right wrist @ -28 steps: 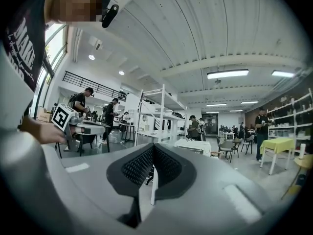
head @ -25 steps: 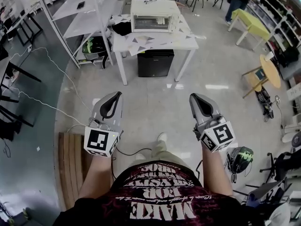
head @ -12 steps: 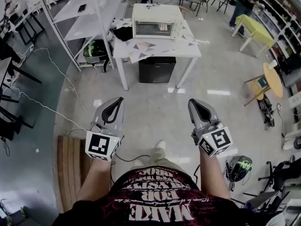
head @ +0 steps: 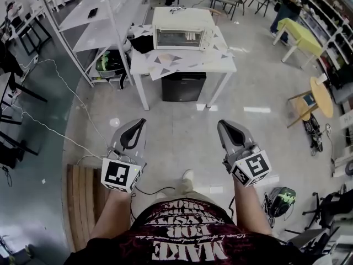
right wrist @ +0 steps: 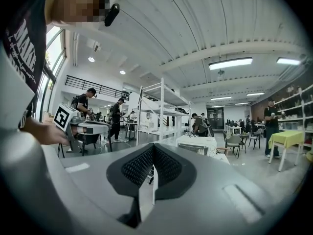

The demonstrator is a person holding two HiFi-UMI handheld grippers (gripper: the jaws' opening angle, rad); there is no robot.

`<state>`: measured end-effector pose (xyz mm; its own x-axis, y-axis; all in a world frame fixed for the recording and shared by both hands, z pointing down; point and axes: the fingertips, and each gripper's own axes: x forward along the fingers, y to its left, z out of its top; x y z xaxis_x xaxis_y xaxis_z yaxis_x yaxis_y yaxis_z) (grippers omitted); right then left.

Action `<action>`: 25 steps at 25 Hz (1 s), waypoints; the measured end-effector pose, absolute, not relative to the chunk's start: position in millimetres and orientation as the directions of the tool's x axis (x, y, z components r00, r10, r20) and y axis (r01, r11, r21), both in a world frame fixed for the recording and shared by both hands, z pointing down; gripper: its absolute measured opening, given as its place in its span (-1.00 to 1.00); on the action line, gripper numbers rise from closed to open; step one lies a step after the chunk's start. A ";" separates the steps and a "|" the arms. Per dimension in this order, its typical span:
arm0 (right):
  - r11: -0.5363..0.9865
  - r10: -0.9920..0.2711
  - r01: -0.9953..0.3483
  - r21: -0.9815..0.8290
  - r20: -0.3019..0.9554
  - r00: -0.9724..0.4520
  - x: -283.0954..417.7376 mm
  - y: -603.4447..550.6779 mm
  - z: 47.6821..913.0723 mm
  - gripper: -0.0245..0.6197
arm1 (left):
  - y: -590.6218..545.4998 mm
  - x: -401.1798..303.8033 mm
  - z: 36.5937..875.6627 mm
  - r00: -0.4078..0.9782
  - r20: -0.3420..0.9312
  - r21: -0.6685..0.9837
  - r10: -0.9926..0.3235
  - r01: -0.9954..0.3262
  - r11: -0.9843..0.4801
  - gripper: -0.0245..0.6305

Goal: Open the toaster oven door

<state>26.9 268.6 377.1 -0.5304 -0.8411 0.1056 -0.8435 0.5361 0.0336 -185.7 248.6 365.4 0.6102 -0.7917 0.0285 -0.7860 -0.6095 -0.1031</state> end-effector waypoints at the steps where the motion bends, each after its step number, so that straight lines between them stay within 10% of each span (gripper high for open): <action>1: 0.539 -0.839 -0.841 0.034 0.108 -0.533 27.7 264.9 377.8 -0.84 | 244.4 -184.7 367.0 0.609 0.030 -0.100 -0.793 -0.787 -0.608 -0.93; 25: 0.572 -0.819 -0.820 0.001 0.052 -0.571 95.4 182.7 367.5 -0.84 | 167.1 -128.6 351.5 0.575 0.015 -0.070 -0.818 -0.816 -0.574 -0.92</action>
